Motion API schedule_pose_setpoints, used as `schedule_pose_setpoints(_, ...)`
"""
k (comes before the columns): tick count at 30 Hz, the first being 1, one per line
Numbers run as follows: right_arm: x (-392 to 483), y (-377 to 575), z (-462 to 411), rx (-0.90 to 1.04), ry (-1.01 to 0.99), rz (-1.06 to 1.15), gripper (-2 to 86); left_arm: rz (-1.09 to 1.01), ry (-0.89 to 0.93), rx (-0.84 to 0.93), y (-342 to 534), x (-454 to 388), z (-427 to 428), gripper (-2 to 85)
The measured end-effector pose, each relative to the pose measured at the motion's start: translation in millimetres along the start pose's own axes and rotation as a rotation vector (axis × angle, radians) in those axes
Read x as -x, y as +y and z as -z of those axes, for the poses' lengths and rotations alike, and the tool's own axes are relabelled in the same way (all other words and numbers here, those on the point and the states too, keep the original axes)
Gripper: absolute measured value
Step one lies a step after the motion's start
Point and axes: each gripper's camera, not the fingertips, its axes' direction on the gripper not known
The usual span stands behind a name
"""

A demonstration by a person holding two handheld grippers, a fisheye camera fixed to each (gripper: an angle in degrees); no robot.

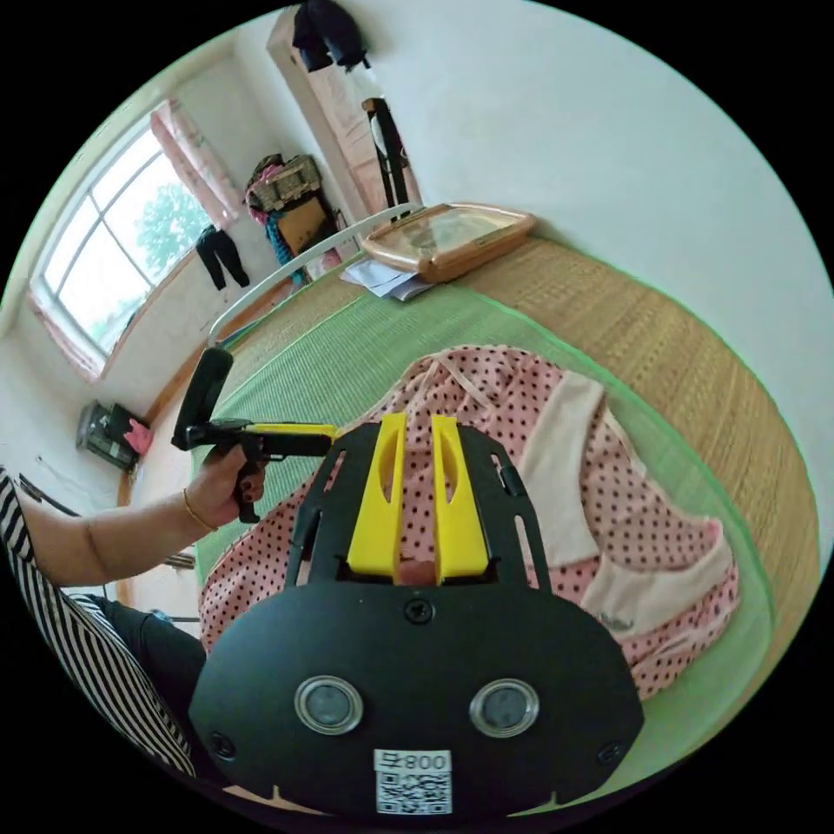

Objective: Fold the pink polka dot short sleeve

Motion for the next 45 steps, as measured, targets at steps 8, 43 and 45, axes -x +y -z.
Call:
schedule_pose_setpoints(8, 33, -120, -101, 0.156, 0.16, 0.19, 8.1, 0.034, 0.074, -0.027, 19, 43, 14, 7.6)
schedule_pose_setpoints(43, -117, -123, -82, 0.103, -0.104, -0.035, 0.4, -0.64, -0.384, 0.105, 110, -60, 19, 2.3)
schedule_pose_setpoints(45, -125, -117, -87, 0.125, -0.089, -0.054, 0.5, -0.632, -0.359, 0.134, 112, -62, 15, 2.7)
